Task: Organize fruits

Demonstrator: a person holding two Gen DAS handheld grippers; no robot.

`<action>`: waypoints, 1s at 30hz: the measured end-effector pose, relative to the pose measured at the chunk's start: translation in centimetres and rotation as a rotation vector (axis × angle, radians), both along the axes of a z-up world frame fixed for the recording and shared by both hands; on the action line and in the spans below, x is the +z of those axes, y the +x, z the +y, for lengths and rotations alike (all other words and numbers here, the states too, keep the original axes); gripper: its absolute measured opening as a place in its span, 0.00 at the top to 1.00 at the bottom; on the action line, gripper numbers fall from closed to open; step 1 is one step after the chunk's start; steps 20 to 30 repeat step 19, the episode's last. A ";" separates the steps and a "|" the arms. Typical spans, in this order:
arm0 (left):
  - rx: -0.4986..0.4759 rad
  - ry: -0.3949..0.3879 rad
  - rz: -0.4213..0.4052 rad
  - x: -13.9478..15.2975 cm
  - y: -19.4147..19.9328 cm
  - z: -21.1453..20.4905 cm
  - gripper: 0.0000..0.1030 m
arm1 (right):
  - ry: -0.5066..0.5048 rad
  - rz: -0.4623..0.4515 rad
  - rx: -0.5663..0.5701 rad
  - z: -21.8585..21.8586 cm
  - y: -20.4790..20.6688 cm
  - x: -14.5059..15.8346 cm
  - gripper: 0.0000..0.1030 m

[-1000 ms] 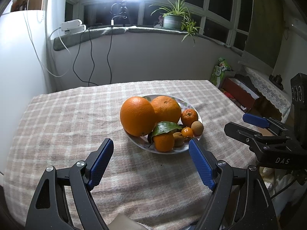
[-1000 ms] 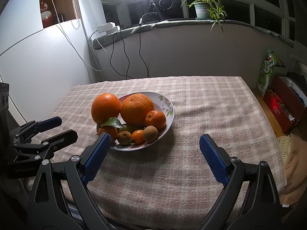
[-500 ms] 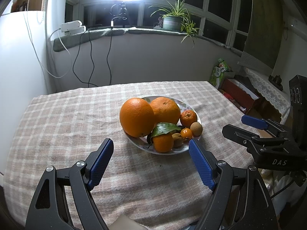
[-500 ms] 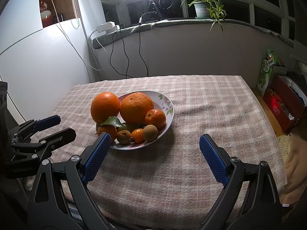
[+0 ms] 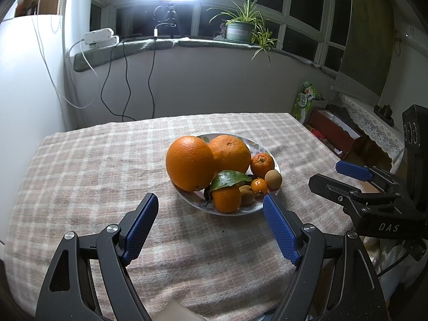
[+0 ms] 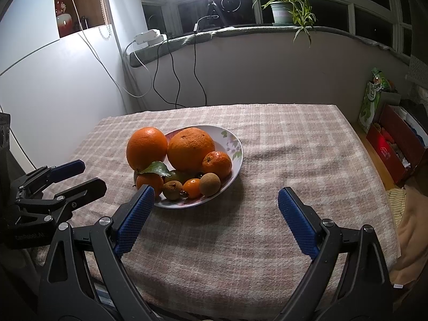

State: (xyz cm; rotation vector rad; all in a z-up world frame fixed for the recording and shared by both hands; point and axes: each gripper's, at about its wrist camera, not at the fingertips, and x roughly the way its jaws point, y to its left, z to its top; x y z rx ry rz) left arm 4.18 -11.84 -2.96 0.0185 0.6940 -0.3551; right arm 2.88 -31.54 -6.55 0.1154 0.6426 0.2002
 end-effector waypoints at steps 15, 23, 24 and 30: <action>-0.002 0.002 -0.007 -0.1 0.1 -0.1 0.22 | 0.002 0.007 -0.004 0.0 0.0 -0.1 0.07; 0.000 0.001 -0.001 -0.2 0.2 0.1 0.22 | 0.001 0.007 -0.002 -0.1 0.1 -0.2 0.07; 0.000 0.001 -0.001 -0.2 0.2 0.1 0.22 | 0.001 0.007 -0.002 -0.1 0.1 -0.2 0.07; 0.000 0.001 -0.001 -0.2 0.2 0.1 0.22 | 0.001 0.007 -0.002 -0.1 0.1 -0.2 0.07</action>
